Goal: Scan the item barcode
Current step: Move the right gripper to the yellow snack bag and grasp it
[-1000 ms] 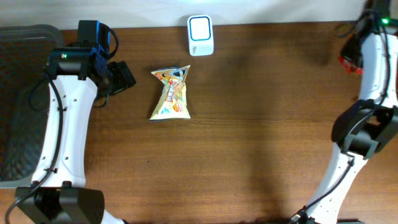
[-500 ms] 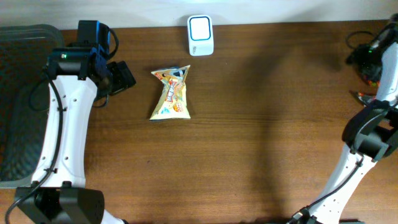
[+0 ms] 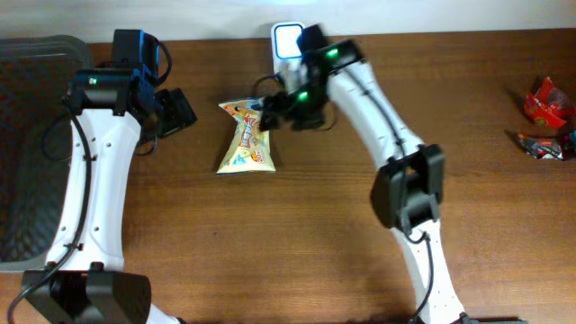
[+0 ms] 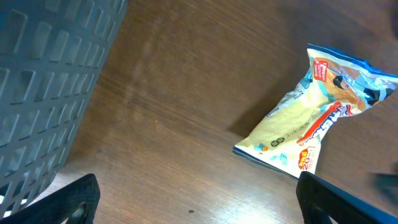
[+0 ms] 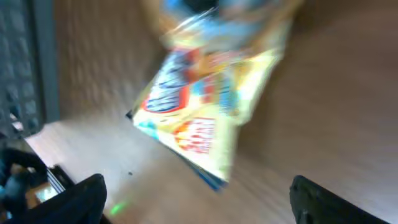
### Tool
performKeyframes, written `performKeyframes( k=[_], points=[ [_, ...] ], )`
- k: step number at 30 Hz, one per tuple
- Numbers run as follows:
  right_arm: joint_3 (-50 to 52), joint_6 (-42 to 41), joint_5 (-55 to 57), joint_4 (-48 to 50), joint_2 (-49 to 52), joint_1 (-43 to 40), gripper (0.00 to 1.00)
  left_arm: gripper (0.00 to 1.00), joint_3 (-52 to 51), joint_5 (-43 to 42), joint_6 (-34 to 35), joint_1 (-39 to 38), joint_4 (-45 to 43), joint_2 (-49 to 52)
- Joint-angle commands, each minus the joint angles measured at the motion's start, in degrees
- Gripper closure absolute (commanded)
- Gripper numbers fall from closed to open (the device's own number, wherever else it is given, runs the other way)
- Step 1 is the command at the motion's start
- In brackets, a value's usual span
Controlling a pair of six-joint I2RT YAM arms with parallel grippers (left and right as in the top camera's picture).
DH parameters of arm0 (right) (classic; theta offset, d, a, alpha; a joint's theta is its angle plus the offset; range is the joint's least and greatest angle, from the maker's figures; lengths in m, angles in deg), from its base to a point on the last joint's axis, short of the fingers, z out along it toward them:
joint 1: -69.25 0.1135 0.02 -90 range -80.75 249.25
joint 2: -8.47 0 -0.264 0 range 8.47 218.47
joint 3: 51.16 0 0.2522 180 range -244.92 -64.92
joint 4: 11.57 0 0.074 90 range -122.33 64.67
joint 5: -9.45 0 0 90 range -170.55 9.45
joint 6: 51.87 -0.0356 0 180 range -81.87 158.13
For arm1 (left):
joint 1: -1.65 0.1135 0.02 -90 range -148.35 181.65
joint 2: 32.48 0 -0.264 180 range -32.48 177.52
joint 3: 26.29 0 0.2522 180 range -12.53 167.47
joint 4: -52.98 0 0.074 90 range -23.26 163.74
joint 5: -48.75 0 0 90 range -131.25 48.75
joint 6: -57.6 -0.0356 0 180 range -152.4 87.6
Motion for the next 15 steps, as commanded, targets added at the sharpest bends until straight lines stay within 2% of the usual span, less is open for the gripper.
performKeyframes(
  k=[1,4,7,8,10,12,14,15],
  points=[
    [5.44,-7.72,6.82,3.02,-0.61,5.99,0.07,0.01,0.13,0.02,0.52,0.09,0.04,0.13],
    [11.15,-15.67,16.76,4.35,-0.61,9.97,0.07,0.01,0.13,0.02,0.52,0.09,0.04,0.13],
    [13.75,-15.76,17.88,5.03,-0.61,10.64,0.07,0.01,0.13,0.02,0.5,0.09,0.04,0.13],
    [14.49,-15.76,17.88,5.7,-0.61,10.62,0.15,0.01,0.13,0.02,0.52,0.09,0.04,0.13],
    [15.1,-15.1,17.94,7.87,-0.61,10.62,0.37,0.01,0.13,0.0,0.52,0.09,0.04,0.13],
    [15.1,-14.01,18.32,9.75,-0.61,10.69,0.42,0.01,0.13,0.02,0.52,0.09,0.04,0.13],
    [15.1,-13.49,18.29,10.58,-0.61,10.67,0.66,0.01,0.13,0.02,0.5,0.09,0.04,0.13],
    [15.08,-11.65,18.38,10.75,-0.61,10.67,0.86,0.01,0.13,0.02,0.52,0.09,0.04,0.13]
  ],
)
